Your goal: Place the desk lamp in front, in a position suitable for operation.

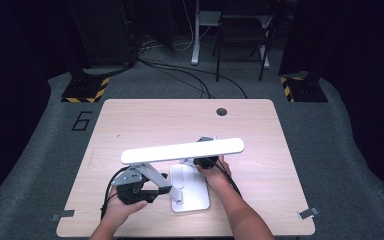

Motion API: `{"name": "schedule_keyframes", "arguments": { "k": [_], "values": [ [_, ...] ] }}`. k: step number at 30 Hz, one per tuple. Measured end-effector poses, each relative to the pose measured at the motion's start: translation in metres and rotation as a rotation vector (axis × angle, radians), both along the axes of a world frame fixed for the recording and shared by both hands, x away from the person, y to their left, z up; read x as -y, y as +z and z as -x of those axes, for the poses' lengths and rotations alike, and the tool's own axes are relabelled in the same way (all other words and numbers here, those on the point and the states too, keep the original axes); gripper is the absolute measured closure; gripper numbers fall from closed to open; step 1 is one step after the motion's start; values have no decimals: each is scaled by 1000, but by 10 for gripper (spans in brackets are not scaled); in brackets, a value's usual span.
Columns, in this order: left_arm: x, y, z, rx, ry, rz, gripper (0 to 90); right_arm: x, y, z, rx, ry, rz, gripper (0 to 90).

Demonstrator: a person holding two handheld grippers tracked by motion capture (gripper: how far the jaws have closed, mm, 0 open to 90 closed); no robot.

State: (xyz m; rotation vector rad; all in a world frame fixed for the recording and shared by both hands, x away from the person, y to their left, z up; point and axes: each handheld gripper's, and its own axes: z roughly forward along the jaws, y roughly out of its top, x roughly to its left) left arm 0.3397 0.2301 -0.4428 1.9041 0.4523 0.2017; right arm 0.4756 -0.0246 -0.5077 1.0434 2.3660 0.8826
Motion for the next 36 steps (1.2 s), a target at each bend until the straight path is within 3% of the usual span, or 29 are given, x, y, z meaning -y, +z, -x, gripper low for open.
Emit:
{"name": "schedule_keyframes", "arguments": {
  "k": [4,6,12,13,15,22,23,29,36],
  "values": [
    [0,0,0,1,7,4,535,9,1,1,-6,-23,3,690],
    [0,0,0,0,6,5,535,16,1,1,10,-10,34,691],
    [1,0,0,-2,-3,4,535,15,2,2,-2,-40,33,697],
    [1,0,0,-1,-4,5,535,15,2,1,1,-19,40,700],
    [1,0,-1,1,-6,6,535,10,2,2,5,-31,25,704],
    [1,-1,-1,4,-8,9,534,-9,0,3,1,12,-15,714],
    [1,-1,-1,4,-7,9,534,-19,0,4,-9,19,-31,715],
    [0,0,-1,0,-6,3,534,-40,0,7,1,35,-38,716],
    [2,0,0,7,2,5,534,-41,0,7,-1,40,-62,709]
  ]
}}
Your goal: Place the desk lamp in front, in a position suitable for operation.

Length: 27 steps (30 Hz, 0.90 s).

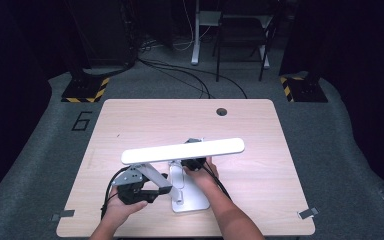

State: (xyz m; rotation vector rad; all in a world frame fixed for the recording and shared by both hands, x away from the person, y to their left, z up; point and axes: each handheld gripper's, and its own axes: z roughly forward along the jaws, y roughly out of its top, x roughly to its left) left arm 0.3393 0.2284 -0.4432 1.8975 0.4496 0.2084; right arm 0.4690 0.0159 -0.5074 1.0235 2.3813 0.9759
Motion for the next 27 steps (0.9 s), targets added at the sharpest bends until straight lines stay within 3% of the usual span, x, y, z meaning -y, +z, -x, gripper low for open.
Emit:
{"name": "schedule_keyframes", "arguments": {
  "k": [2,9,13,16,18,27],
  "values": [
    [0,0,0,-1,1,-1,534,0,0,0,1,-10,-15,708],
    [-1,0,0,-3,6,1,534,15,12,4,38,-6,28,709],
    [0,0,0,0,4,-1,534,37,13,2,35,-30,55,709],
    [0,0,0,0,3,-2,533,51,10,3,5,-67,43,709],
    [0,0,0,0,3,-2,534,59,9,5,12,-74,34,709],
    [0,0,0,1,1,1,534,80,7,13,9,-98,58,710]
  ]
}}
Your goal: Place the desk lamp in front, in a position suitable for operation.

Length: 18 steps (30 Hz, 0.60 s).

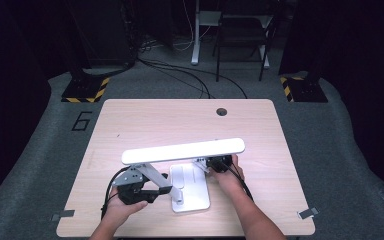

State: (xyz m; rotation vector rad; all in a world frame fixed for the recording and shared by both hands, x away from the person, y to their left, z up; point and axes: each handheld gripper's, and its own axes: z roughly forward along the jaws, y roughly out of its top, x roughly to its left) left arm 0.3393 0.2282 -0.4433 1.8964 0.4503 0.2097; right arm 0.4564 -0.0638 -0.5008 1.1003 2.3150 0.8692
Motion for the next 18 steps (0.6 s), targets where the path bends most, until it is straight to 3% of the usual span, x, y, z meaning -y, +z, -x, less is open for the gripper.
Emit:
{"name": "schedule_keyframes", "arguments": {
  "k": [3,4,10,18],
  "values": [
    [0,0,0,0,0,0,533,0,-5,2,12,13,20,713],
    [0,0,0,0,-1,4,533,-1,-5,4,-7,20,27,716],
    [0,-1,0,1,-2,6,534,-6,-6,14,19,66,78,766],
    [1,0,0,1,3,2,533,3,-7,25,-3,88,29,771]
  ]
}}
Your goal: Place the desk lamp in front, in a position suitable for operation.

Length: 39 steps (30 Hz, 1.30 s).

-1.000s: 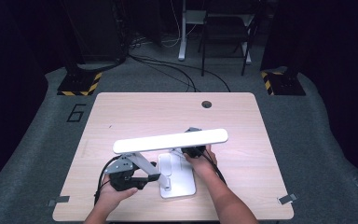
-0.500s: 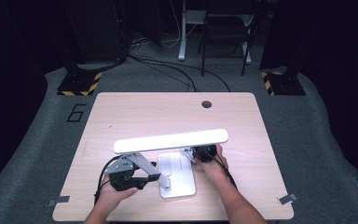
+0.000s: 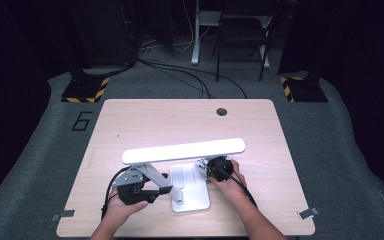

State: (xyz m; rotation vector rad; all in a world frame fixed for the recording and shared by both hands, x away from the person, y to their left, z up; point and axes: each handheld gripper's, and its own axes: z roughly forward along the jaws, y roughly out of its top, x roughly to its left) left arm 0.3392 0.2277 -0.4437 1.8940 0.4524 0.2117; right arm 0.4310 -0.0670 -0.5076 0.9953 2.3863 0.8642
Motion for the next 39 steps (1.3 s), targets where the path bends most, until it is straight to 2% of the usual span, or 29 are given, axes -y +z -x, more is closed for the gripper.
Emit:
{"name": "schedule_keyframes", "arguments": {
  "k": [7,12,15,17,18,19,20,25,32,36,39],
  "values": [
    [0,0,0,-2,-5,0,533,7,1,20,-27,32,-15,773],
    [0,0,0,-3,-4,-1,532,11,1,42,-40,56,-13,773],
    [0,0,0,-3,-3,-2,532,14,0,57,-22,76,-9,773],
    [0,0,0,-3,-2,-3,533,17,0,67,-27,75,-19,773],
    [0,0,0,-4,-3,-3,533,17,0,67,-27,75,-19,773],
    [0,0,0,-5,-3,-4,532,19,0,77,-33,80,-21,773],
    [0,0,0,-6,-2,-4,532,20,-1,79,-15,94,-21,772],
    [0,-1,0,-7,7,6,533,23,-3,101,-5,93,-24,773],
    [0,-1,0,-3,10,3,534,25,-3,118,-19,96,-40,771],
    [-1,0,0,-7,4,-10,534,27,-4,125,2,101,-42,769],
    [0,0,0,-8,5,-10,534,27,-4,129,-5,89,-41,766]
  ]
}}
